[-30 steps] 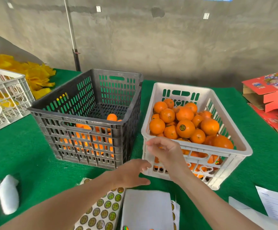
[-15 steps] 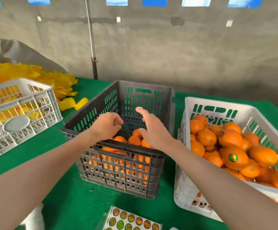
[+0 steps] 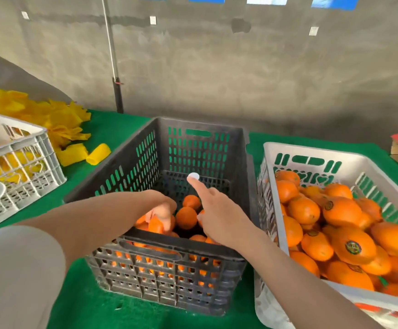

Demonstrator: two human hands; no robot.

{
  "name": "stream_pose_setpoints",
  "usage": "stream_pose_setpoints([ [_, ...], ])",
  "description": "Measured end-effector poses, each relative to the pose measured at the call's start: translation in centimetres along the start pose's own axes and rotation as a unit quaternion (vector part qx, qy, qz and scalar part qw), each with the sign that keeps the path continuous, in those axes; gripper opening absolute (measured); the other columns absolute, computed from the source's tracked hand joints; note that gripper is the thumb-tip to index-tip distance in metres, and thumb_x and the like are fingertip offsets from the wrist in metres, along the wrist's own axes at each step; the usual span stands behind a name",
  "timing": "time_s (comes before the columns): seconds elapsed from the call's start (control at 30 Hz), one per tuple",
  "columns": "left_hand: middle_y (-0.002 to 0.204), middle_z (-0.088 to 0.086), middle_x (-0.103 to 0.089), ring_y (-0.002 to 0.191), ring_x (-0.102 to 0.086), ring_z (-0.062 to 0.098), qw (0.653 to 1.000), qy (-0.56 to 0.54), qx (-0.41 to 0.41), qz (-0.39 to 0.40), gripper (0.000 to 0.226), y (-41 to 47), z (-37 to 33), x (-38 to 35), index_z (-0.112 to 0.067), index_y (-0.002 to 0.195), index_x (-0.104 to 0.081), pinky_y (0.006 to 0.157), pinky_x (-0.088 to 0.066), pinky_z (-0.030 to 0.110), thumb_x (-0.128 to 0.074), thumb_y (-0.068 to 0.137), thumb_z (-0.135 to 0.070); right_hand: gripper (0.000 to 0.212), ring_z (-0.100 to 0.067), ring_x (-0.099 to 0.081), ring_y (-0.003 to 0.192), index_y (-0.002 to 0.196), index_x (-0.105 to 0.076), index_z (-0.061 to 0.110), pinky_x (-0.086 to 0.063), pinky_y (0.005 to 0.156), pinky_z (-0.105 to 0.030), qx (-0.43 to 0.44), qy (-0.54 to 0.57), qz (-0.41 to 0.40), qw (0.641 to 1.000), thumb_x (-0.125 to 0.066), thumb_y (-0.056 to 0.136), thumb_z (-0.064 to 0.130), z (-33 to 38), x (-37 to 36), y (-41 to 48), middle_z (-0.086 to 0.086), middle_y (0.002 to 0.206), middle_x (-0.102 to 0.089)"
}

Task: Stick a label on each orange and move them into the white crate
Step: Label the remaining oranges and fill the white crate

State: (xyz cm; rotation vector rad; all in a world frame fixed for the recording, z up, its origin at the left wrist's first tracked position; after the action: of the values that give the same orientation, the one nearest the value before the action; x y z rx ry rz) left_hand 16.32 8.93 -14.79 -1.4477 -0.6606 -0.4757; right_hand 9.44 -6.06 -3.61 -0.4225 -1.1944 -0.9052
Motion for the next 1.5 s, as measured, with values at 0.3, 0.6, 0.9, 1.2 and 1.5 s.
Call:
stream_pose_setpoints([
  [0.3, 0.11, -0.004, -0.062, 0.096, -0.063, 0.012, 0.824, -0.407, -0.355, -0.17, 0.063, -12.0, -2.0, 6.9, -0.025, 0.11, -0.058, 0.067, -0.052, 0.019, -0.077, 0.064, 0.012, 0.024, -0.01, -0.047, 0.112, 0.111, -0.058, 0.018, -0.041, 0.096, -0.02, -0.091, 0.214, -0.304, 0.924, -0.059, 0.089, 0.007, -2.1, 6.2, -2.9, 0.005, 0.113, -0.05],
  [0.6, 0.128, 0.009, -0.058, 0.107, -0.064, 0.029, 0.599, -0.657, -0.452, -0.077, 0.071, -20.2, -6.9, 3.2, -0.024, 0.127, -0.056, 0.081, -0.056, 0.041, -0.064, 0.064, 0.009, 0.012, -0.006, -0.062, 0.1, 0.087, -0.07, 0.023, -0.048, 0.093, -0.029, -0.139, 0.548, -0.199, 0.801, -0.064, 0.087, 0.012, -2.0, 10.2, -7.3, 0.008, 0.103, -0.069],
  [0.9, 0.112, 0.016, -0.065, 0.094, -0.066, 0.029, 0.539, -0.753, -0.378, 0.015, 0.048, -22.8, -12.8, 0.0, -0.008, 0.125, -0.057, 0.078, -0.053, 0.043, -0.057, 0.084, -0.033, 0.018, -0.011, -0.05, 0.113, 0.076, -0.07, 0.027, -0.04, 0.086, -0.021, -0.109, 0.419, -0.171, 0.885, -0.065, 0.088, 0.015, -0.4, 12.7, -11.0, 0.005, 0.122, -0.057],
  [1.2, 0.127, 0.02, -0.059, 0.094, -0.068, 0.031, 0.49, -0.795, -0.355, 0.039, 0.061, -24.2, -15.8, -1.8, -0.006, 0.133, -0.049, 0.073, -0.057, 0.045, -0.061, 0.077, -0.028, 0.014, 0.011, -0.047, 0.095, 0.081, -0.062, 0.027, -0.033, 0.076, 0.001, -0.04, 0.228, -0.261, 0.937, -0.063, 0.088, 0.014, -0.4, 14.0, -14.3, 0.01, 0.1, -0.056],
  [1.5, 0.104, 0.016, -0.069, 0.082, -0.069, 0.026, 0.542, -0.769, -0.335, 0.047, 0.054, -24.5, -17.7, -3.0, -0.01, 0.125, -0.055, 0.068, -0.058, 0.041, -0.058, 0.075, -0.03, 0.049, 0.005, -0.046, 0.103, 0.12, -0.043, 0.054, -0.041, 0.078, -0.011, 0.021, 0.214, -0.279, 0.936, -0.062, 0.084, 0.027, -1.9, 13.6, -16.7, 0.018, 0.106, -0.049],
])
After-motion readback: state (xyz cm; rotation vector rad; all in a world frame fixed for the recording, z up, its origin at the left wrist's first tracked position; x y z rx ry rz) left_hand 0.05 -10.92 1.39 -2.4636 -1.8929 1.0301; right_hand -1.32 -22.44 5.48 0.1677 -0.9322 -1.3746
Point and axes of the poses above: each hand's wrist, its own y-axis towards the middle knuckle, its own x-axis out of the back of the hand, z = x × y, the point moved 6 cm from there along y, towards the middle knuckle
